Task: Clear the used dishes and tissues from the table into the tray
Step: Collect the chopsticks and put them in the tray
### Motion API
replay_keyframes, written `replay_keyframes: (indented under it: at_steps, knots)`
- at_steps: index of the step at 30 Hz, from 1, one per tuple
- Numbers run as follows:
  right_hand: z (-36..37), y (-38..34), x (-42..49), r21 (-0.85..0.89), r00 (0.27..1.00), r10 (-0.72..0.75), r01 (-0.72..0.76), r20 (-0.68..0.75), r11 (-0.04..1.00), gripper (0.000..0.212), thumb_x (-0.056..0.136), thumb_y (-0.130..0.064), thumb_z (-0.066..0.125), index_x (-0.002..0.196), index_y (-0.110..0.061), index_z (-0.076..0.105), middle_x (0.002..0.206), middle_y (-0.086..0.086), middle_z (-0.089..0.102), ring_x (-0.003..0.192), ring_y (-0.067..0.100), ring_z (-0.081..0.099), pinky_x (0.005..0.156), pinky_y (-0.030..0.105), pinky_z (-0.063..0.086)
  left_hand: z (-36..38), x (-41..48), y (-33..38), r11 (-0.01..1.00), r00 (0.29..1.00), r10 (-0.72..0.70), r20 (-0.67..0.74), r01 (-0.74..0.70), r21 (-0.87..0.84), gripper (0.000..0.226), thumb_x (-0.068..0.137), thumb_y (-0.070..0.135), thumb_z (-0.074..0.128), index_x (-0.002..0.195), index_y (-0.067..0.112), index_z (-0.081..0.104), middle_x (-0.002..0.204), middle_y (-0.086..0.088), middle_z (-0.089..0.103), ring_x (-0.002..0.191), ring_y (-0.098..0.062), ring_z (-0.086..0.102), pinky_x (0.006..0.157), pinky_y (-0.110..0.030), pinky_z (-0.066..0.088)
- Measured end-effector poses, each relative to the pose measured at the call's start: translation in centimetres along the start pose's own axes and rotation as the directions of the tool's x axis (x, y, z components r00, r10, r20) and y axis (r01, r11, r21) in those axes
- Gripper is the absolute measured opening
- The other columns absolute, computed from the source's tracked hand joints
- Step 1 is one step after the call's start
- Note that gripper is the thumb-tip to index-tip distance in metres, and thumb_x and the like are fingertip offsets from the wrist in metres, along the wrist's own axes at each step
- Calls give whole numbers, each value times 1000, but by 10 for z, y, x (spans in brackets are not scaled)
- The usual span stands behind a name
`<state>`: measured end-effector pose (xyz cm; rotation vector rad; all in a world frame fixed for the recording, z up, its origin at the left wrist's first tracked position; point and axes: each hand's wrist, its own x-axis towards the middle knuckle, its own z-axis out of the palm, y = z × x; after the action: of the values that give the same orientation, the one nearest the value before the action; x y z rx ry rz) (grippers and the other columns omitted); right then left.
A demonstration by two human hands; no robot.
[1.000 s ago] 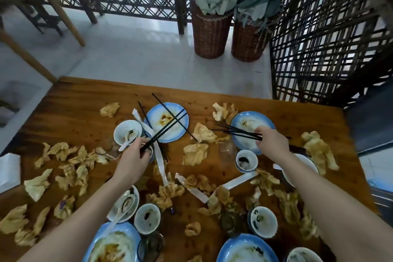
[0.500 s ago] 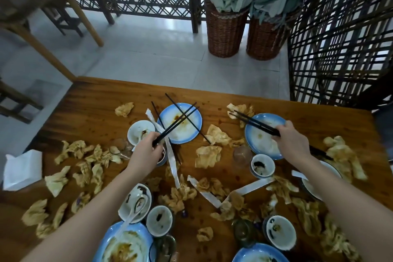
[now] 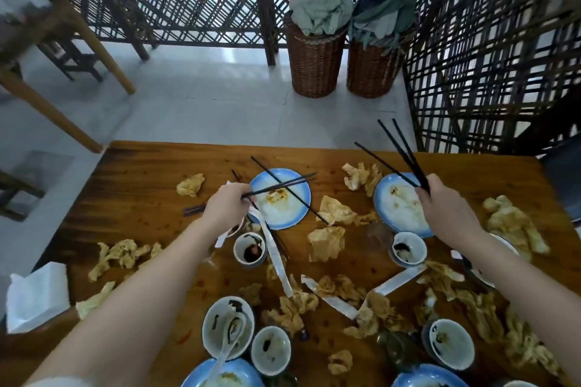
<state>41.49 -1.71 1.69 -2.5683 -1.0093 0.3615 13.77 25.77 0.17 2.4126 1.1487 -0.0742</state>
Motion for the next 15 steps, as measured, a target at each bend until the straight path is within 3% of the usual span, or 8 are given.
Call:
replay_keyframes:
  at_steps: [5, 10, 13, 15]
  knots:
    - [6, -4, -20, 149, 996, 81, -86, 35, 985, 16, 100, -24, 41, 89, -12, 42, 60, 12, 50, 47, 28, 47, 43, 33, 30, 5, 36, -8, 976, 993, 64, 101, -84, 203, 43, 87, -4, 41, 107, 27, 66, 107, -2, 66, 91, -24, 61, 63, -33, 50]
    - [13, -1, -35, 236, 989, 142, -149, 48, 960, 19, 98, -19, 45, 82, -11, 45, 60, 13, 47, 46, 26, 44, 44, 32, 30, 23, 66, -21, 961, 976, 111, 187, -154, 230, 70, 85, -12, 41, 138, 34, 42, 124, -6, 61, 95, -25, 62, 53, -23, 40]
    - [15, 2, -38, 257, 984, 175, -178, 35, 950, 20, 98, -19, 45, 81, -9, 47, 58, 10, 45, 43, 21, 42, 43, 27, 27, 29, 76, -24, 947, 963, 148, 225, -203, 248, 84, 83, -14, 38, 143, 45, 29, 120, -3, 64, 89, -25, 62, 76, -42, 51]
    - [15, 3, -39, 263, 981, 191, -191, 28, 946, 19, 99, -20, 45, 83, -11, 48, 57, 8, 46, 42, 17, 42, 43, 25, 26, 31, 80, -26, 940, 953, 150, 262, -220, 261, 91, 83, -15, 37, 143, 51, 20, 115, -1, 65, 83, -24, 61, 79, -45, 50]
